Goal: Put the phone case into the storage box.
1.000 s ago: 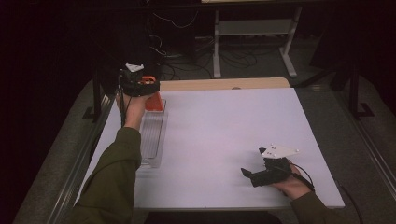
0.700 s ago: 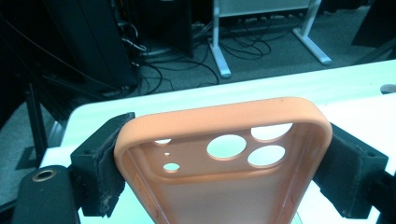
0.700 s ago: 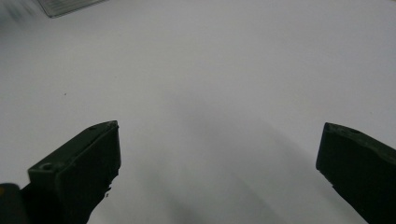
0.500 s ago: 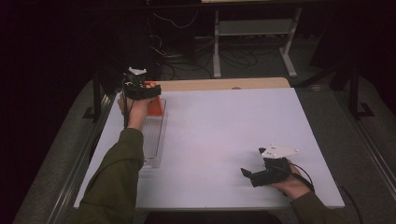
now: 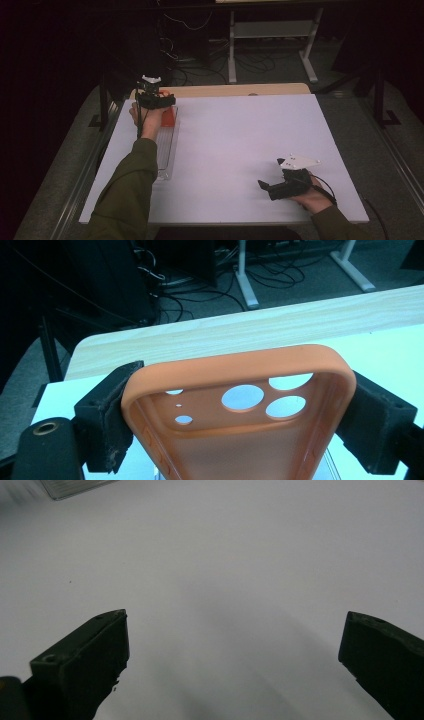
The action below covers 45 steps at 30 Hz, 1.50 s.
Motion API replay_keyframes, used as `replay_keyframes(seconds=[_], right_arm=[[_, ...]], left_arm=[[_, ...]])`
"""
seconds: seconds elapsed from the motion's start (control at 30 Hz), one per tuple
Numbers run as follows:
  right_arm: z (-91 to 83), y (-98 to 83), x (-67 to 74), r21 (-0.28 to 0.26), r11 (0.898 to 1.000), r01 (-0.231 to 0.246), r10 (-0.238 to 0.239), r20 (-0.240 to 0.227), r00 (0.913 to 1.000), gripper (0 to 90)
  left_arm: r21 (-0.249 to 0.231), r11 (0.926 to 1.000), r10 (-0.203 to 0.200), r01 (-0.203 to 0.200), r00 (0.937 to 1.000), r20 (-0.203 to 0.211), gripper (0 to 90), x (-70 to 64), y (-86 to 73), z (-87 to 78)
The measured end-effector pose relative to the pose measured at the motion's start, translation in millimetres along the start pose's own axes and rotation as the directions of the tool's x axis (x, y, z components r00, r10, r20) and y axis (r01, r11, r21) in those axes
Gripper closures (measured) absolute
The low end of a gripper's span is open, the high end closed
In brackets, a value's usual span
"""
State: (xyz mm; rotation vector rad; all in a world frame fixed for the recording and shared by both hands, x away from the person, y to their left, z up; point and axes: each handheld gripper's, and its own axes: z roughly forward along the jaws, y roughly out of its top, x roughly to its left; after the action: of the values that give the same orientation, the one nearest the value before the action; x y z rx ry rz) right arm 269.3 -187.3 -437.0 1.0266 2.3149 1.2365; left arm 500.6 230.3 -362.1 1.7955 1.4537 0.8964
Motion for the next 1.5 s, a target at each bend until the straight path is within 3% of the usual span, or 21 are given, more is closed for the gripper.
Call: replay_keyframes(seconds=[0.2, 0.37, 0.57, 0.83, 0.97, 1.1, 1.37, 1.5], right_arm=[[-0.8, 0.1, 0.0, -0.001, 1.000, 0.000, 0.000, -0.001, 1.0000, 0.0], [0.0, 0.0, 0.2, 0.000, 1.000, 0.001, -0.001, -0.002, 1.0000, 0.0], [0.0, 0.0, 1.2, 0.000, 1.000, 0.000, 0.000, -0.003, 1.0000, 0.0], [0.1, -0.2, 0.9, 0.002, 1.000, -0.002, 0.002, -0.004, 1.0000, 0.0], [-0.2, -0.1, 1.3, 0.001, 1.000, -0.002, 0.002, -0.004, 1.0000, 0.0], [-0.2, -0.2, 1.2, 0.001, 1.000, 0.000, 0.000, -0.004, 1.0000, 0.0], [-0.9, 0.1, 0.4, -0.007, 1.000, 0.006, -0.006, 0.000, 1.0000, 0.0], [-1.2, 0.3, 0.8, -0.006, 1.000, 0.007, -0.007, 0.001, 1.0000, 0.0]], left_arm=[[-0.009, 0.9995, 0.031, -0.031, 0.9993, -0.020, 13.3, -4.3, 0.4, 5.0], [-0.012, 0.9998, 0.015, -0.015, 0.9997, -0.020, 13.0, -3.5, 1.6, 9.8], [-0.023, 0.9991, 0.036, -0.036, 0.9992, -0.019, 12.6, -2.4, 0.7, 14.2], [-0.016, 0.9994, 0.032, -0.032, 0.9994, -0.016, 10.2, -1.0, -1.8, 19.2], [-0.001, 0.9994, 0.035, -0.035, 0.9994, 0.003, 4.2, -2.4, -4.2, 22.9], [-0.016, 0.9997, 0.020, -0.020, 0.9998, 0.006, 0.0, -3.8, -3.6, 23.0], [-0.028, 0.9996, 0.010, -0.009, 0.9993, 0.036, 0.0, 3.3, -2.1, 15.5], [-0.037, 0.9993, -0.005, 0.008, 0.9969, 0.079, 0.0, 9.2, -2.0, 10.2]])
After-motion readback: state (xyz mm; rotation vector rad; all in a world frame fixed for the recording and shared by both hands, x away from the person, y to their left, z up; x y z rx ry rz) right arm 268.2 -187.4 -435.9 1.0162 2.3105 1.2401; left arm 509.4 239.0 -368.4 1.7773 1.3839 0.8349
